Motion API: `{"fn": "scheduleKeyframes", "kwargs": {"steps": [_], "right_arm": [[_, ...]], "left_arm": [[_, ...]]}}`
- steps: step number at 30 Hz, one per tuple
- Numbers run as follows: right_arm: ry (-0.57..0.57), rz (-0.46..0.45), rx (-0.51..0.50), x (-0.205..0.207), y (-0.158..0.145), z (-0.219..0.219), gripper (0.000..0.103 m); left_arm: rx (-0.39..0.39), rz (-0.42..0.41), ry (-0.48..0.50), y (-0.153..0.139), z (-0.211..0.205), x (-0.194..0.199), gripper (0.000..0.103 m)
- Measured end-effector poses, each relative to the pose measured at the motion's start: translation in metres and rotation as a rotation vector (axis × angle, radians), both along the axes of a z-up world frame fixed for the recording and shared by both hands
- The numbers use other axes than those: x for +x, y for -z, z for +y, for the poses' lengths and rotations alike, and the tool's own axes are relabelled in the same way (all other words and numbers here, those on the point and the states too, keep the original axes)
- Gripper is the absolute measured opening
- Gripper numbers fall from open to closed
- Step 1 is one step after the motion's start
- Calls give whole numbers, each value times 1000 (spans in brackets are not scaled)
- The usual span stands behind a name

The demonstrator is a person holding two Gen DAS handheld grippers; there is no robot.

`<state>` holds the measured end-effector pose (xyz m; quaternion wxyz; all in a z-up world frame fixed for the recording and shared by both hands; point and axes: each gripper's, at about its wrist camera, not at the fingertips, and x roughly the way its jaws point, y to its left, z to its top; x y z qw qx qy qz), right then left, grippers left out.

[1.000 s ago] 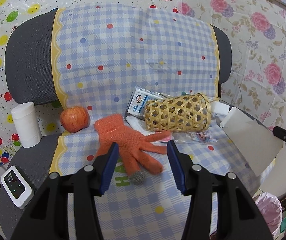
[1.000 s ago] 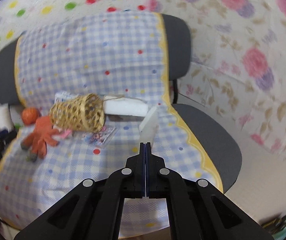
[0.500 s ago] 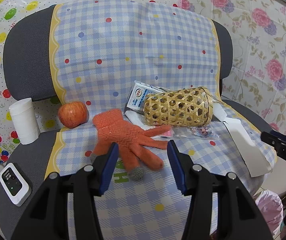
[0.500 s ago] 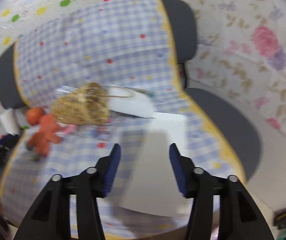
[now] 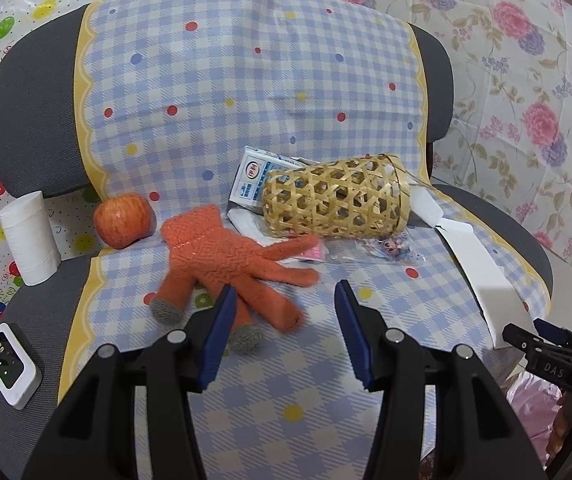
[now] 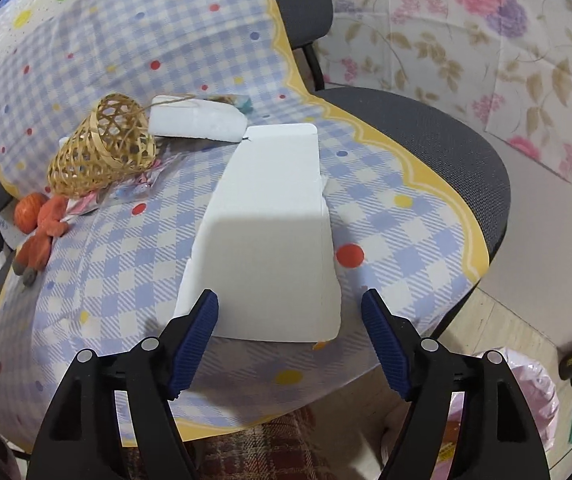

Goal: Collect trash
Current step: 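Lift the white card with the right tool while the left tool approaches the orange glove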

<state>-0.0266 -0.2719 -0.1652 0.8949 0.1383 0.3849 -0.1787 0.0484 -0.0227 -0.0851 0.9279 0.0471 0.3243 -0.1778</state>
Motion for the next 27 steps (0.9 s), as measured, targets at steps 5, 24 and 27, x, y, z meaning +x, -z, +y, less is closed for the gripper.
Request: {"fn": "scheduleKeyframes", "kwargs": {"steps": [5,24,27], "right_arm": [[-2,-11,-43,0,-4,17,49],[-181,-118,-250,8,-72,38,2],[-204,-119,-271,11,-71,45,7]], "left_arm": [[-3,0,7,-1,-2,-3,49],[-17,-13,-14,-9,10,-4,49],[-14,-7,-16,-7,11,-3,49]]}}
